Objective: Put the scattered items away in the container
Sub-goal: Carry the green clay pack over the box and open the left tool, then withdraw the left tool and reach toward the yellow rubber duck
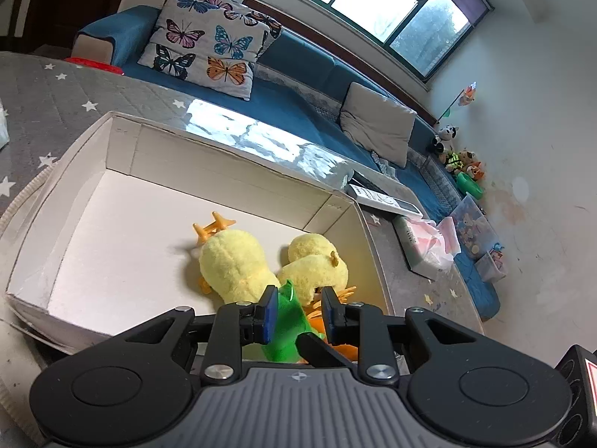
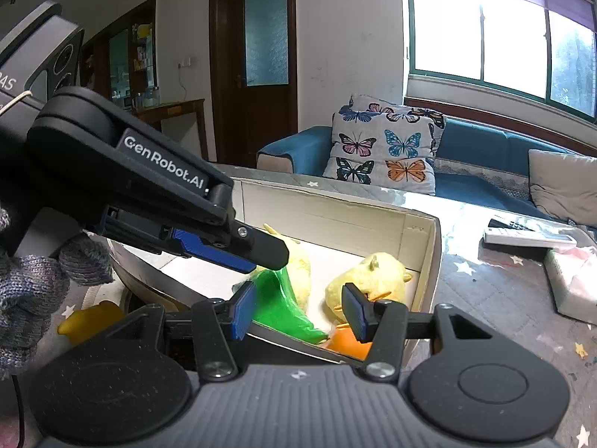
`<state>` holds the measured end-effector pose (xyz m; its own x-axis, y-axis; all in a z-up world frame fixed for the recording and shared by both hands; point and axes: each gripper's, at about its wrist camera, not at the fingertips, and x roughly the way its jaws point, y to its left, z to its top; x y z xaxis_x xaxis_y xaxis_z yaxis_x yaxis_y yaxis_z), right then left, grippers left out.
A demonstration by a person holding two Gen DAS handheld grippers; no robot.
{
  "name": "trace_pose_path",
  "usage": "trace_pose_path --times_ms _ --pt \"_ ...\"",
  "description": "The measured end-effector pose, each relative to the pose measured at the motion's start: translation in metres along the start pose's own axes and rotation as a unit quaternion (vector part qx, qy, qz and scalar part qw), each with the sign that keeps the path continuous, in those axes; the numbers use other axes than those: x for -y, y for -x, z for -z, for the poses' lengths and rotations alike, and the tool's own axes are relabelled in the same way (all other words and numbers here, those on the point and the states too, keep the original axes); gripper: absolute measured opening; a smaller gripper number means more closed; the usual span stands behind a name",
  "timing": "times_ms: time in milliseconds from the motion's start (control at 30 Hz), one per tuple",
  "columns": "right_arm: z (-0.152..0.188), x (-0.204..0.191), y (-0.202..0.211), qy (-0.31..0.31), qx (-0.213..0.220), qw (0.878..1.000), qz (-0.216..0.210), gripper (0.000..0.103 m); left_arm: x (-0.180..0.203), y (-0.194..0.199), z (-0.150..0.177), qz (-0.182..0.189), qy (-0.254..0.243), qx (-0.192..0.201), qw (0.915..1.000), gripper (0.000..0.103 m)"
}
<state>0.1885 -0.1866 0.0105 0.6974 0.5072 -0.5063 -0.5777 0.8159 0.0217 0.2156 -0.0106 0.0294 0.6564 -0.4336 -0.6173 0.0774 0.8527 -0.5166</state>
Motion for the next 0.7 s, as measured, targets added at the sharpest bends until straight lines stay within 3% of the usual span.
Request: trace_pose_path --times_ms 300,367,400,600,700 --pt "0.002 -0.008 0.013 0.001 0.010 1.000 -0.004 0.052 0.001 0.015 0.007 -0.001 -0.012 0.009 0.9999 0.027" --pt "0.003 -0.010 0.017 0.000 0.013 1.000 -0.006 0.056 0.001 0.020 0.009 -0.002 -0.013 0.012 0.9998 0.027" --pt "0.004 -0.012 0.018 0.001 0.014 1.000 -0.006 0.063 0.001 0.022 0.010 -0.003 -0.014 0.012 0.9998 0.027" --pt "0.007 -0.021 0.029 0.001 0.020 1.000 -0.012 0.065 -0.004 0.037 0.020 -0.009 -0.017 0.016 0.9997 0.027" --pt "0.009 -0.026 0.034 0.002 0.023 1.000 -0.016 0.072 -0.009 0.047 0.024 -0.010 -0.015 0.019 0.9997 0.027"
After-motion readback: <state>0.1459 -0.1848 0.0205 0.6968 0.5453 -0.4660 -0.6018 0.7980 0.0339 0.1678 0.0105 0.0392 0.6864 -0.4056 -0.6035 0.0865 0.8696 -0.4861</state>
